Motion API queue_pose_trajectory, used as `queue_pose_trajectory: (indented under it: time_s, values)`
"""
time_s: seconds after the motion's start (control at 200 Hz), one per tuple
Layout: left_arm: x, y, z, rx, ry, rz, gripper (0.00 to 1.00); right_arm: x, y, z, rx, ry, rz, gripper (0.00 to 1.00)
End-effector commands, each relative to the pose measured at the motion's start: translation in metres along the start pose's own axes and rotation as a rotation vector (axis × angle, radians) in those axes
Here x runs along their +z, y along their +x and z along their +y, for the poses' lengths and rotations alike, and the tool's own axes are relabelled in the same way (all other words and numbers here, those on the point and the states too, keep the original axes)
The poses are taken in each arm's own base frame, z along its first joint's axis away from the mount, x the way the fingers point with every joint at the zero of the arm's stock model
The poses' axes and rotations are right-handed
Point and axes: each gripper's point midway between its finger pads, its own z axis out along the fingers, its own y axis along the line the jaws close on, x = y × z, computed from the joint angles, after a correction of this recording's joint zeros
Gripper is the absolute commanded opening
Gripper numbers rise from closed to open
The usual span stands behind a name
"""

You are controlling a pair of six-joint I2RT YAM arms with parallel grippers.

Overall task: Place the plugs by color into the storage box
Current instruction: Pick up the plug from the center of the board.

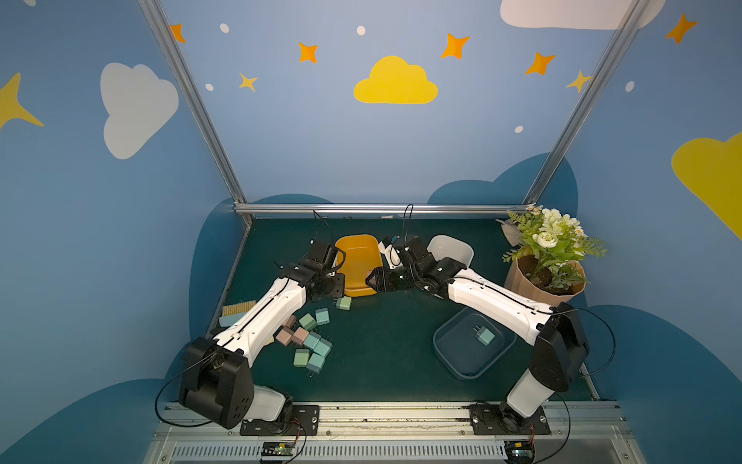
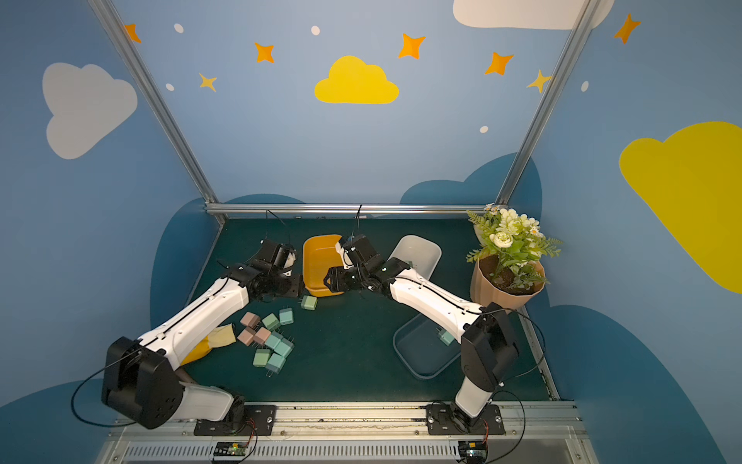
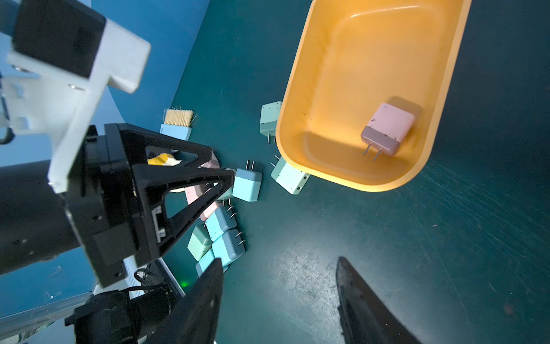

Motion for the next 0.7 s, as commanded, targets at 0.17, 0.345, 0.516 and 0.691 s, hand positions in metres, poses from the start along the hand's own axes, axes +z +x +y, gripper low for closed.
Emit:
queue_pose_trajectory:
  time_s: [0.17,0.345,0.516,0.691]
  values:
    - [-0.009,0.023,0.006,-0.086,0.003,0.006,0.54,-0.007,0.021,0.021,-0.107,-0.039,0.042,0.63]
    - [-0.010,0.038,0.008,-0.140,0.022,0.010,0.55,-0.001,0.025,0.026,-0.126,-0.079,0.041,0.64]
    - [-0.004,0.054,0.014,-0.168,0.003,0.038,0.57,-0.001,0.019,0.030,-0.163,-0.069,0.057,0.65]
    - [0.007,0.058,0.012,-0.177,0.015,0.050,0.62,0.001,0.018,0.027,-0.158,-0.050,0.068,0.65]
